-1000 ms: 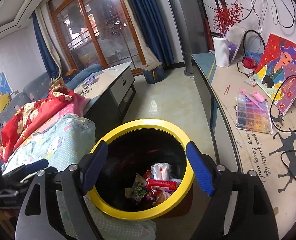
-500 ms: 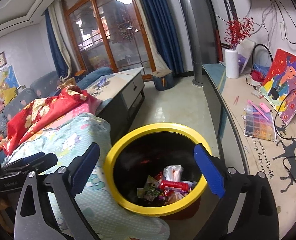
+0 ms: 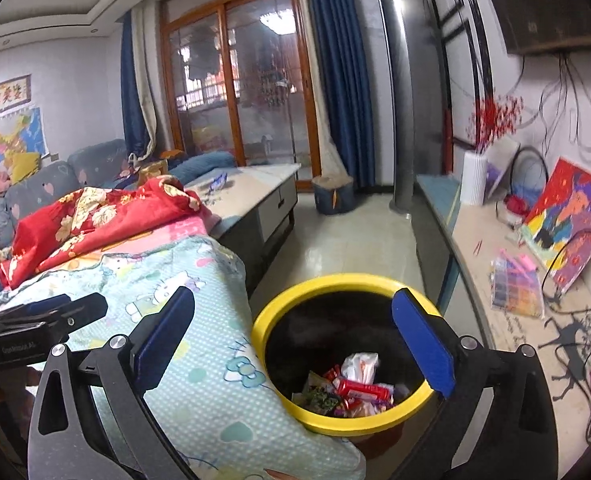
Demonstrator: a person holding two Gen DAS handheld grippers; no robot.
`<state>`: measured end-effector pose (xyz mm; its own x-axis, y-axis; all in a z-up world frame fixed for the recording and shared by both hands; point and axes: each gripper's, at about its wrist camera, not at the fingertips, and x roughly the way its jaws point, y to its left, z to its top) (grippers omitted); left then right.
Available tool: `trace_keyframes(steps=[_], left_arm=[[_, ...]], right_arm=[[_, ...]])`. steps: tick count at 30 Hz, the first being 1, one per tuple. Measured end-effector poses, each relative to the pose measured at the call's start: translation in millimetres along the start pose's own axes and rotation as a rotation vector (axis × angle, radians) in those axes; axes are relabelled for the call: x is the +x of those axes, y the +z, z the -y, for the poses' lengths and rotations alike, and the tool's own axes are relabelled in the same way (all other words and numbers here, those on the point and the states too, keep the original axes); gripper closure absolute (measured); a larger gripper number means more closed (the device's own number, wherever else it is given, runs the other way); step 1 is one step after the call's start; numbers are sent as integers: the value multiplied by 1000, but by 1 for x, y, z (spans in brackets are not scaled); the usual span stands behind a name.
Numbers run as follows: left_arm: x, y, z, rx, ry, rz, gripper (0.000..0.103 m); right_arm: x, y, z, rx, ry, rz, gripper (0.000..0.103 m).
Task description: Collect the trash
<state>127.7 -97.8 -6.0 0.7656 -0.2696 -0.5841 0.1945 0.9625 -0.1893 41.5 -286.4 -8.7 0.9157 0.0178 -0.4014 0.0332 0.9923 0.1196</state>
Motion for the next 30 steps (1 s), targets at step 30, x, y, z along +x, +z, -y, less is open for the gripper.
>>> trace_keyframes(steps=[30], left_arm=[[-64, -44, -20, 62, 86, 211, 11]], right_arm=[[-40, -38, -51, -41, -23, 227, 7]])
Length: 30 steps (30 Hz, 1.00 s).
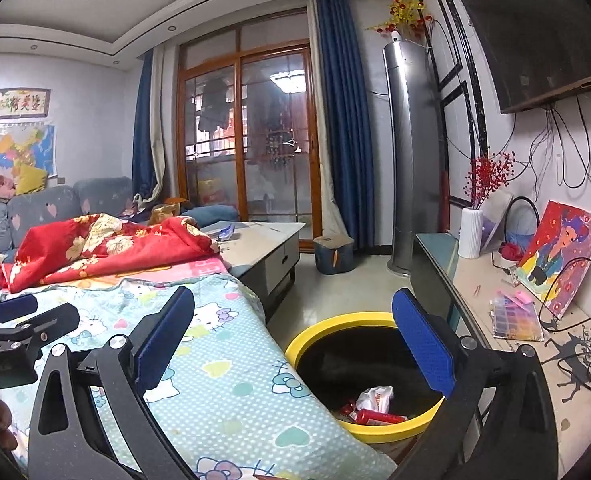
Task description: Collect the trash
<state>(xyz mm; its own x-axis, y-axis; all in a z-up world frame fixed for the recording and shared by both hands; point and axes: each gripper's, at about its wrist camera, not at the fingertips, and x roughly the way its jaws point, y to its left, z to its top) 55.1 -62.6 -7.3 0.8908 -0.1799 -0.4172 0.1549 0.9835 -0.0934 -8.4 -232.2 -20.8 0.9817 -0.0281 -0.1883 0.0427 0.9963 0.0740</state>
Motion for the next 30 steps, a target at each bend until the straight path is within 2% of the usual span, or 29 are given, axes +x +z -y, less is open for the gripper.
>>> trace_keyframes(steps=[30], left_arm=[[0, -2, 5, 4, -4, -7, 11]], right_arm=[[2, -3, 1, 1, 0, -12, 7]])
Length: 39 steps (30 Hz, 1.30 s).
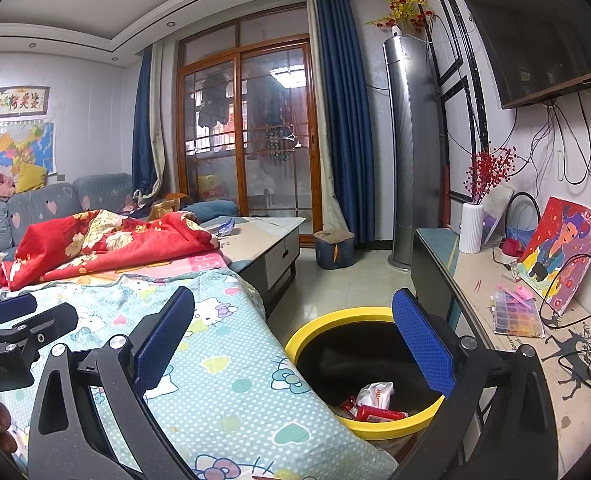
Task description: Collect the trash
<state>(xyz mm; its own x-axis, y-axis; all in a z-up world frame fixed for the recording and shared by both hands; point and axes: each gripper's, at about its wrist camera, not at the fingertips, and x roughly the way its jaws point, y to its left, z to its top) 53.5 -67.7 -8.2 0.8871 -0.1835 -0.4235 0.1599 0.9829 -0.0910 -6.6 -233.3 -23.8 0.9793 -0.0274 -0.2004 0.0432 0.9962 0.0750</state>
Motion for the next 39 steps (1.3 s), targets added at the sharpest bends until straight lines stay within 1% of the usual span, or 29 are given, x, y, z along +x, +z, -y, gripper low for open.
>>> trace_keyframes(steps=[20, 26, 30, 33, 34, 36, 37, 38, 39], left_arm=[[2, -2, 3, 0, -4, -6, 11], [5, -6, 4, 14, 8, -25, 11], [6, -1, -7, -2, 35, -39, 11], [0, 11, -40, -51, 84, -44, 11], [-4, 16, -66, -91, 136, -48, 11], [-10, 22, -110, -164, 228, -56, 11], [-16, 23, -153, -234, 332, -84, 11], [-21, 23, -185, -295, 396, -105, 11], [-31, 18, -225, -379, 457, -121, 11]], right_arm=[[0, 0, 0, 1, -1, 1, 7], [0, 0, 1, 3, 0, -3, 7], [8, 5, -3, 15, 29, -30, 7], [20, 17, -19, 11, 96, -60, 7], [25, 22, -31, 9, 144, -73, 7], [39, 31, -72, -36, 264, -131, 7], [45, 33, -91, -59, 317, -159, 7], [52, 36, -121, -87, 390, -198, 7], [58, 36, -145, -111, 438, -232, 7]])
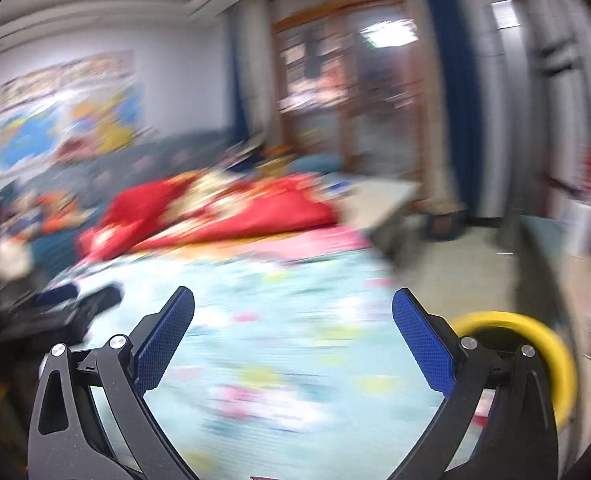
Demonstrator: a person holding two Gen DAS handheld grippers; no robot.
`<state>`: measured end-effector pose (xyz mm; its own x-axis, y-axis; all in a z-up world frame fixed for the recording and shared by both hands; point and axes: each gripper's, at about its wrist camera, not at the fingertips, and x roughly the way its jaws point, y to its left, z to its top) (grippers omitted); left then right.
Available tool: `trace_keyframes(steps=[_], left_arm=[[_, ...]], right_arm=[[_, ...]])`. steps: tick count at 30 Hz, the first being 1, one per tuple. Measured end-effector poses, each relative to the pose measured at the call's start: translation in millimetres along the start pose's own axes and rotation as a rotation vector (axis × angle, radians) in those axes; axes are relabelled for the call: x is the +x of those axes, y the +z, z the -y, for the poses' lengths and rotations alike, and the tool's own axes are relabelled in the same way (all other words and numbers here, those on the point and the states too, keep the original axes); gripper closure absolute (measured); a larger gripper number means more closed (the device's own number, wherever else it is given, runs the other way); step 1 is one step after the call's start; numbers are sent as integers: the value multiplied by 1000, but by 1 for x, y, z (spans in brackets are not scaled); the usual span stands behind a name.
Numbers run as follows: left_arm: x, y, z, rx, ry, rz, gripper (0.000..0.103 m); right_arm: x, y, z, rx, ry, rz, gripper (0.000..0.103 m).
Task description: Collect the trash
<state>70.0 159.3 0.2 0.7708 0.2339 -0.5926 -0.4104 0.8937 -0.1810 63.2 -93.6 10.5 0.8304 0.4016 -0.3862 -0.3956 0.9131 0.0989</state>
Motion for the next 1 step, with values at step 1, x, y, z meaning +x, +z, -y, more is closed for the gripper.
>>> trace_keyframes(steps=[1], left_arm=[[7, 6, -27, -40, 53, -15, 11]], right_arm=[[27, 5, -35, -48, 80, -77, 7]])
